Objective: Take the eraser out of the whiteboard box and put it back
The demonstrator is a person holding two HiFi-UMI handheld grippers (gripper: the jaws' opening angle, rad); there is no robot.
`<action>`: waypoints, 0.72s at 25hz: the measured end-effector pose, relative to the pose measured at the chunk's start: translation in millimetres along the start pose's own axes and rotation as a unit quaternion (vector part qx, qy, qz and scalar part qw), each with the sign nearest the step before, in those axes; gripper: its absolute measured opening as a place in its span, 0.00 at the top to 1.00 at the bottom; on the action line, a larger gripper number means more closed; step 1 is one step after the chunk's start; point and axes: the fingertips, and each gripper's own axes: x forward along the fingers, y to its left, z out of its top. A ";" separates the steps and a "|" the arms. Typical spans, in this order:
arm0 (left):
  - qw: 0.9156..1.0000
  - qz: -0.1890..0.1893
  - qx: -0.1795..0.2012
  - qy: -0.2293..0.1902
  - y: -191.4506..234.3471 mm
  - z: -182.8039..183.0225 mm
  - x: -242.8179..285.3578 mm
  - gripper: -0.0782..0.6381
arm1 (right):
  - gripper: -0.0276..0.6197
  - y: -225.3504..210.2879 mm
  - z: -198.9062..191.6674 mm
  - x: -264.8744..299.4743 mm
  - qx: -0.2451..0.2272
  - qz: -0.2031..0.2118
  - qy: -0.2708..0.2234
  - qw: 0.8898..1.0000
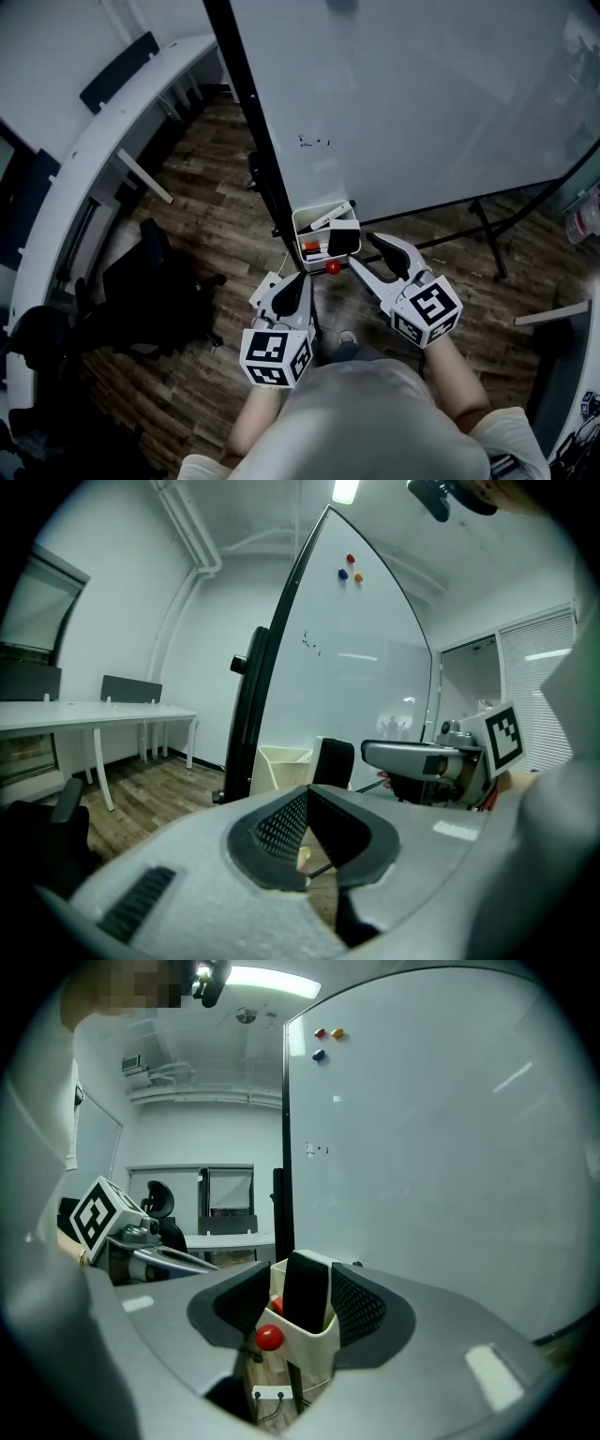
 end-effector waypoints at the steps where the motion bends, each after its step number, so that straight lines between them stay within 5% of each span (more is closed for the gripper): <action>1: 1.000 0.002 -0.001 0.000 1.0 0.6 1.3 0.89 | 0.64 -1.6 -0.9 2.3 -0.001 0.003 0.003 1.000; 18: 0.999 0.040 -0.014 -0.009 16.1 6.3 21.9 0.89 | 0.52 -14.1 -16.2 35.2 -0.029 0.076 0.032 0.996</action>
